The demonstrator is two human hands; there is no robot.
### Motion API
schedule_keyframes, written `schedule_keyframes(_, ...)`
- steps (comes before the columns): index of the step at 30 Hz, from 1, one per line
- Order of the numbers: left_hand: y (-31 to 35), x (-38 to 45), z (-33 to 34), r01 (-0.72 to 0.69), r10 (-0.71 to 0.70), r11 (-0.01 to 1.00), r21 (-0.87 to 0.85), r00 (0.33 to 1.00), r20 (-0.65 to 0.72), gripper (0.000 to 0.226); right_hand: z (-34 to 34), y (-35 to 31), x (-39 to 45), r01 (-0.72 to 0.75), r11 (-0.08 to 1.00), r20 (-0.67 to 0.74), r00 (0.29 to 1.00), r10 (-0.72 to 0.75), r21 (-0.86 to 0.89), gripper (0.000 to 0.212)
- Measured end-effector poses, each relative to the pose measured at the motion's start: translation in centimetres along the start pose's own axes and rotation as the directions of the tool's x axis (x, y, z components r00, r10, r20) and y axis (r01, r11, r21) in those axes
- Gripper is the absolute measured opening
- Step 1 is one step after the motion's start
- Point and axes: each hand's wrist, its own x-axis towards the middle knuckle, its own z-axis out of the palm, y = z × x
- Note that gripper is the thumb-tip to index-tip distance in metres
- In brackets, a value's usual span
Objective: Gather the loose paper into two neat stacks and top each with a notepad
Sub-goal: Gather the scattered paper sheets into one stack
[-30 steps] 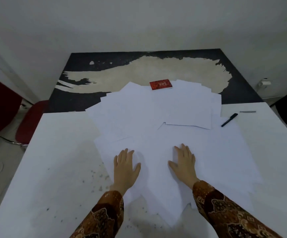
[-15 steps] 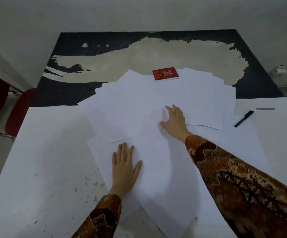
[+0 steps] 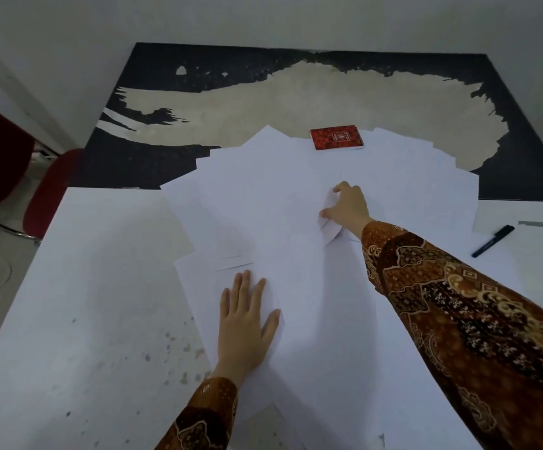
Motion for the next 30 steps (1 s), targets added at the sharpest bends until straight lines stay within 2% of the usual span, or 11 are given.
schedule_keyframes(7, 0.1, 0.0, -0.1, -0.002, 0.002, 1.0, -0.019, 1.0, 0.007, 0.062, -0.2, 1.2, -1.2, -0.096, 0.985, 0.107, 0.991, 0.081, 0.146, 0.026)
schedule_keyframes(10, 0.0, 0.0, -0.1, -0.002, 0.003, 1.0, -0.022, 1.0, 0.013, 0.063, -0.2, 1.2, -1.4, -0.157, 0.948, 0.122, 0.984, 0.127, 0.278, 0.021)
schedule_keyframes(13, 0.1, 0.0, -0.1, 0.0, 0.001, 1.0, -0.022, 1.0, 0.023, 0.063, -0.5, 0.8, -1.4, -0.319, 0.759, 0.199, 0.948, 0.25, 0.567, 0.034)
schedule_keyframes(15, 0.0, 0.0, -0.1, 0.001, 0.0, 1.0, -0.029, 1.0, 0.023, 0.063, -0.4, 0.3, -1.6, -0.374, 0.653, 0.258, 0.927, 0.271, 0.659, 0.03)
schedule_keyframes(19, 0.0, 0.0, -0.2, 0.025, -0.026, 0.995, -0.094, 1.0, -0.005, 0.073, -0.1, -1.0, -1.9, -0.402, 0.528, 0.263, 0.91, 0.321, 0.748, 0.022)
schedule_keyframes(21, 0.1, 0.0, -0.4, 0.033, -0.036, 0.984, -0.175, 0.999, -0.014, 0.078, -0.5, -2.3, -2.1, -0.377, 0.405, 0.271, 0.916, 0.295, 0.833, 0.016)
schedule_keyframes(22, 0.2, 0.0, -0.7, 0.042, -0.049, 0.971, -0.237, 0.999, -0.021, 0.078, -0.7, -2.8, -1.9, -0.365, 0.338, 0.274, 0.918, 0.288, 0.868, 0.029)
schedule_keyframes(23, 0.2, 0.1, -0.8, 0.063, -0.073, 0.943, -0.326, 0.997, -0.019, 0.076, -0.9, -3.1, -1.9, -0.36, 0.284, 0.283, 0.918, 0.278, 0.889, 0.047)
schedule_keyframes(25, 0.7, 0.4, -1.8, 0.171, -0.198, 0.798, -0.578, 0.98, 0.015, 0.066, -1.5, -3.9, -2.3, -0.355, 0.242, 0.29, 0.919, 0.266, 0.903, 0.057)
schedule_keyframes(27, 1.1, 1.1, -3.1, 0.283, -0.335, 0.588, -0.758, 0.938, 0.09, 0.053, -2.2, -4.4, -3.0, -0.35, 0.199, 0.29, 0.916, 0.277, 0.916, 0.048)
schedule_keyframes(30, 1.4, 2.7, -5.1, 0.351, -0.42, 0.437, -0.828, 0.894, 0.157, 0.042, -3.5, -4.8, -4.0, -0.321, 0.124, 0.274, 0.915, 0.296, 0.939, 0.014)
